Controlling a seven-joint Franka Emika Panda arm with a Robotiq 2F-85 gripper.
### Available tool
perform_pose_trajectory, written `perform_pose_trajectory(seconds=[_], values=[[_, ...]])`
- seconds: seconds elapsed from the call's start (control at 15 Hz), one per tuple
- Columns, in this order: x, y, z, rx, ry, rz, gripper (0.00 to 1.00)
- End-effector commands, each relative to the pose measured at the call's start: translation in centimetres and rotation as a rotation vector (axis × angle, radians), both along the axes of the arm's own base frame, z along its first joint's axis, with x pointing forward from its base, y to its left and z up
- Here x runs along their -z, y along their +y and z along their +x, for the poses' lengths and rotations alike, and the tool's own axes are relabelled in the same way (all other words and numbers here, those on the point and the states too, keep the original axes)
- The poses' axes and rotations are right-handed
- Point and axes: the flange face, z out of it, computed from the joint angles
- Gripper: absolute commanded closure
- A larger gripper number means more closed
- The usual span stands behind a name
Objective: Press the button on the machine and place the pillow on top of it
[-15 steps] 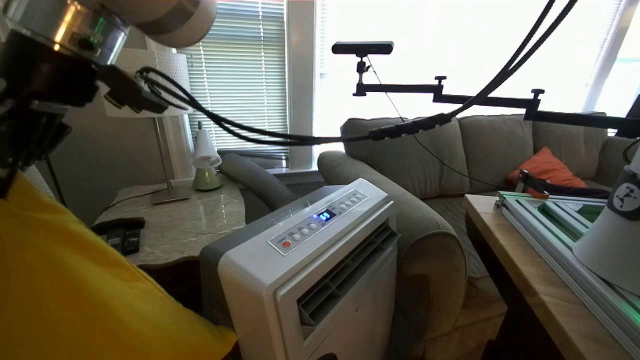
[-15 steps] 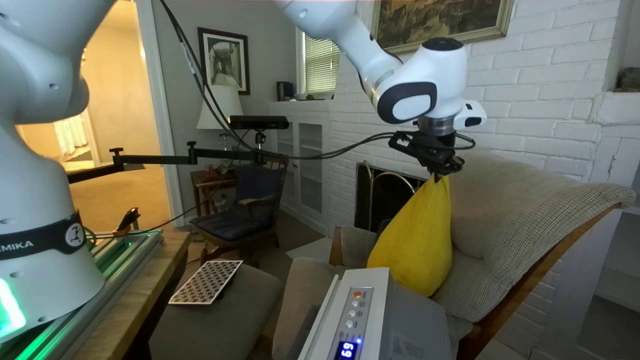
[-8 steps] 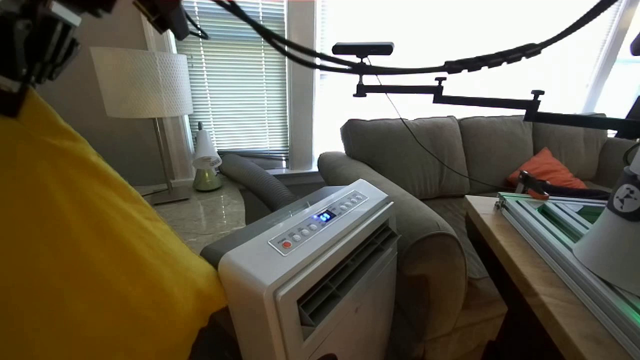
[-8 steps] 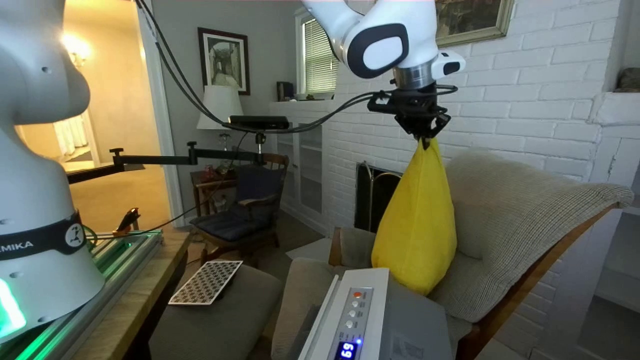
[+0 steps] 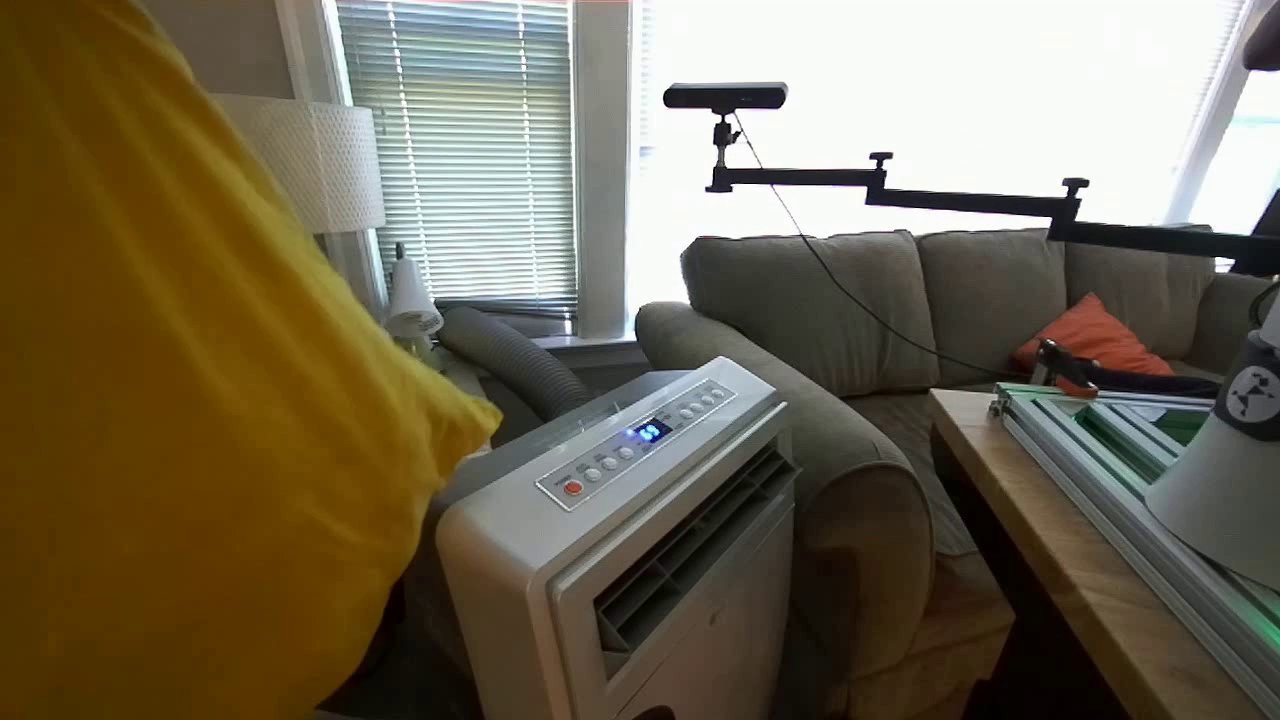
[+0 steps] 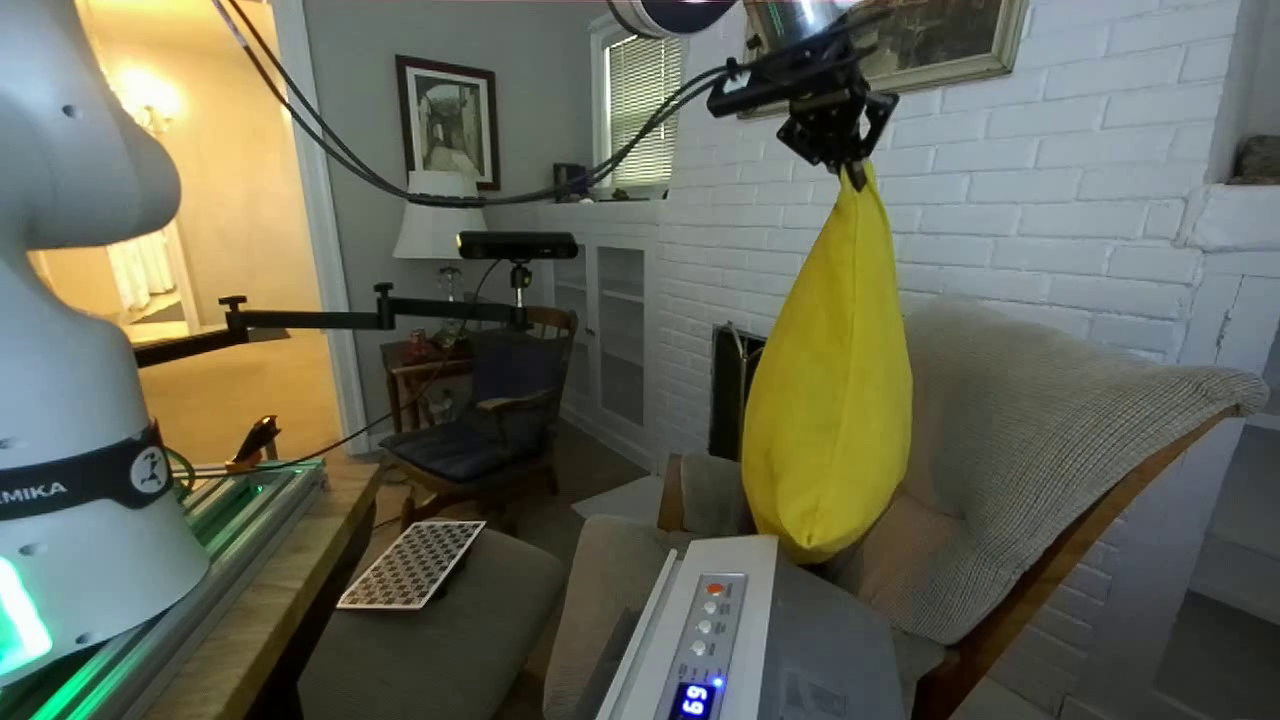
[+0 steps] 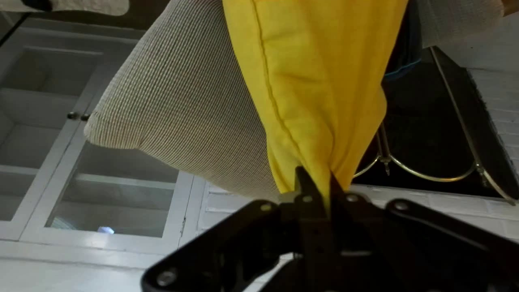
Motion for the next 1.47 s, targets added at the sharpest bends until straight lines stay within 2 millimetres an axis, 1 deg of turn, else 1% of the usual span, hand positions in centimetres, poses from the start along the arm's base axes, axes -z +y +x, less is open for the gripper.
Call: perform_pose_trajectory(seconds=[0.0,0.13,0.2,0.47,0.6,0.67,0.8,0.87,0.93,1.0,1.2,1.4], values=[[-5.1,-1.6,-2.9,0.052,-0.089,-0.019,0.98],[-7.3,-2.3,-4.2,0.074,-0.118,-0.034,0.98],[-8.8,-2.6,-5.2,0.088,-0.148,-0.040,0.98],[-13.5,-3.4,-8.9,0.148,-0.249,-0.053,0.98],[-15.3,-3.4,-10.6,0.182,-0.283,-0.055,0.98],[-16.5,-3.7,-11.6,0.203,-0.302,-0.031,0.98],[-17.7,-4.0,-13.0,0.250,-0.318,-0.023,0.98],[-16.1,-3.5,-10.5,0.197,-0.269,-0.038,0.98],[-16.4,-3.6,-11.0,0.203,-0.270,-0.037,0.93],[-16.3,-3.6,-11.1,0.197,-0.264,-0.035,0.93],[-14.9,-3.4,-10.3,0.189,-0.234,-0.034,0.93],[-14.7,-3.5,-10.2,0.190,-0.231,-0.035,0.93]])
